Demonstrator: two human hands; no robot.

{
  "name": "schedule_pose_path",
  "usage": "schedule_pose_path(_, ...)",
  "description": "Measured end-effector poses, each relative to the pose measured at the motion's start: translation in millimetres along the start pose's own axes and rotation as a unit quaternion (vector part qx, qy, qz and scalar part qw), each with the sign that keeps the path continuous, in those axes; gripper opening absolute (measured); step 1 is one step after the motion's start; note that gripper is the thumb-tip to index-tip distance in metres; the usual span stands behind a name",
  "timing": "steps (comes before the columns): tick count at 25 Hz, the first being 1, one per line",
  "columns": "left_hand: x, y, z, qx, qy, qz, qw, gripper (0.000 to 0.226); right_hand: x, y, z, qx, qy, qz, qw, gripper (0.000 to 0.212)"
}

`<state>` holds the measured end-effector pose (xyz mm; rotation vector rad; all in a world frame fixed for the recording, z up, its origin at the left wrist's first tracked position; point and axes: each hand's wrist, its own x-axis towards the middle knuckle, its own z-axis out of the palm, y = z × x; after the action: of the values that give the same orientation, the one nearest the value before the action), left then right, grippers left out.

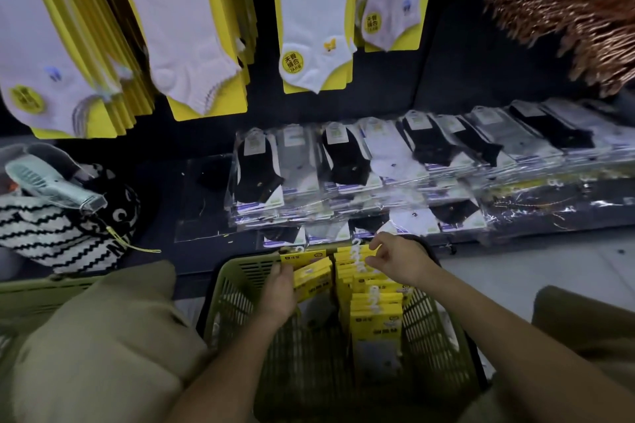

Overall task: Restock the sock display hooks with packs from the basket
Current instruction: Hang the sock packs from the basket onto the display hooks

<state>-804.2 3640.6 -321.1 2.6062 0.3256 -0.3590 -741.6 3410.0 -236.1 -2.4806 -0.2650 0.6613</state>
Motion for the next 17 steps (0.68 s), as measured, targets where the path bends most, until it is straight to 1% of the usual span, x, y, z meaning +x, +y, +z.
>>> schedule_pose_path(1,-1,-1,1,-0.012,0.022,-0.008,1.0,0.049,1,1,1,-0.003,0.0,0.001,1.0,0.032)
schedule_pose_path(3,-1,0,0,-0.053,0.066,-0.02,0.996,0.057,2,3,3,-0.008,-0.003,0.0,1.0,0.033)
schedule_pose_path(5,0,2,-1,-0.072,0.079,-0.016,0.994,0.064,3,3,4,-0.01,-0.004,0.002,1.0,0.033)
schedule_pose_path(6,1,3,0,-0.075,0.081,-0.017,0.994,0.064,3,3,5,-0.007,-0.003,0.003,1.0,0.033)
schedule_pose_path(10,5,0,-3,-0.038,0.088,-0.036,0.995,0.047,4,3,6,-0.01,-0.004,-0.003,1.0,0.033)
schedule_pose_path(12,7,-1,-6,-0.005,0.077,-0.04,0.996,0.043,4,3,7,-0.013,-0.01,-0.008,1.0,0.033)
schedule_pose_path(13,8,0,-7,0.0,0.057,-0.04,0.998,0.042,4,3,8,-0.014,-0.012,-0.011,1.0,0.033)
schedule_pose_path(15,8,3,-11,-0.022,0.012,-0.051,0.998,0.042,6,1,8,-0.018,-0.012,-0.015,1.0,0.033)
schedule_pose_path(17,6,5,-17,-0.028,0.007,-0.058,0.998,0.044,9,-3,8,-0.018,-0.004,-0.02,1.0,0.034)
